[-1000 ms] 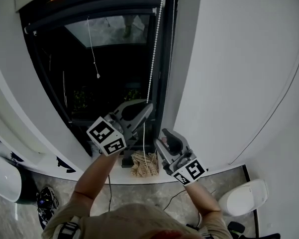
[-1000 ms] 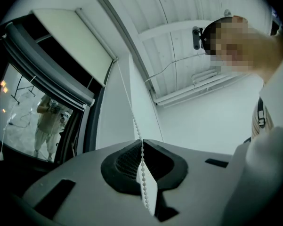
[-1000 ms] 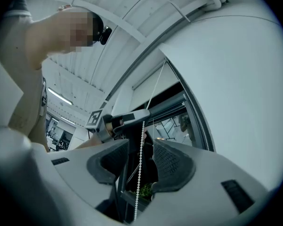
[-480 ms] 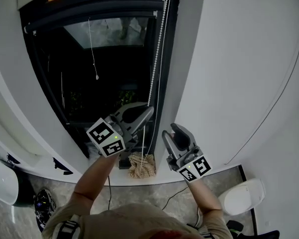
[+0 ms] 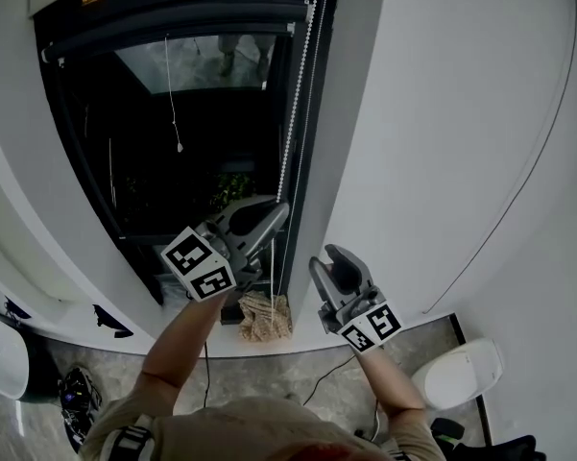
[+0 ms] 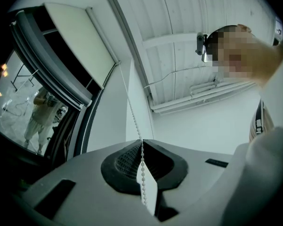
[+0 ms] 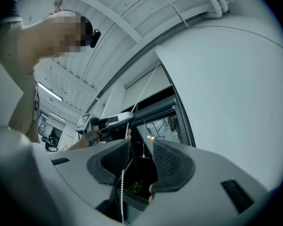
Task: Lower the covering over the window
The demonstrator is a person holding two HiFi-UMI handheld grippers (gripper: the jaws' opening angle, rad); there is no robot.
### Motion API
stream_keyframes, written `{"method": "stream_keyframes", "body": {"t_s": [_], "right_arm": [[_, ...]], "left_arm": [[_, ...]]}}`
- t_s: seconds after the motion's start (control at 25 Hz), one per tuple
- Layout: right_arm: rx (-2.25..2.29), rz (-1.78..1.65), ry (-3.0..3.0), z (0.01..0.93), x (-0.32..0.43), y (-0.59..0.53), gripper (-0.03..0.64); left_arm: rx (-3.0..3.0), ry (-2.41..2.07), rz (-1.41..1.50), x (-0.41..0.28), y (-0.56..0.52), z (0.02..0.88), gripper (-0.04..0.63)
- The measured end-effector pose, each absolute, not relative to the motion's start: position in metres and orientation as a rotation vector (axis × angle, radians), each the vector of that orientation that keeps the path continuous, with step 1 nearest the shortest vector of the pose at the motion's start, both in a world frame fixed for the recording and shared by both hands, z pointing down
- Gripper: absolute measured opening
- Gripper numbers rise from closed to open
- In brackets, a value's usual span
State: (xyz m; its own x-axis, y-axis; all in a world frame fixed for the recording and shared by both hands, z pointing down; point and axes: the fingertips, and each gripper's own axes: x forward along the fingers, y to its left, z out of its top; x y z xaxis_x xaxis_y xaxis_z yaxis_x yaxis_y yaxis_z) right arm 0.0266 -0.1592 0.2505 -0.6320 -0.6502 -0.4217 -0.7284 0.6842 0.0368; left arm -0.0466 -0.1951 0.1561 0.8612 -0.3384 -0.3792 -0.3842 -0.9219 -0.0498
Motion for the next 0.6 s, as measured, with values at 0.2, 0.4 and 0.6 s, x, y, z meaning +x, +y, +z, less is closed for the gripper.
{"method": "stream_keyframes", "body": {"t_s": [0.2, 0.4, 0.6], "right_arm": [[-1.072, 0.285, 2.522, 0.252, 0.029, -0.154, 0.143], [-1.061, 0.283, 2.514, 0.248, 0.036, -0.153, 0.143], [-1.023, 0.294, 2.506, 0.232, 0.038, -0.153, 0.143]], "left_arm": [[-2.904, 0.588, 0.547, -0.046, -0.190, 0.156, 0.023], [-2.900, 0.595, 0.534, -0.040, -0.184, 0.154, 0.023], [-2.903, 0.603, 0.534, -0.033, -0.179, 0.153, 0.023]]}}
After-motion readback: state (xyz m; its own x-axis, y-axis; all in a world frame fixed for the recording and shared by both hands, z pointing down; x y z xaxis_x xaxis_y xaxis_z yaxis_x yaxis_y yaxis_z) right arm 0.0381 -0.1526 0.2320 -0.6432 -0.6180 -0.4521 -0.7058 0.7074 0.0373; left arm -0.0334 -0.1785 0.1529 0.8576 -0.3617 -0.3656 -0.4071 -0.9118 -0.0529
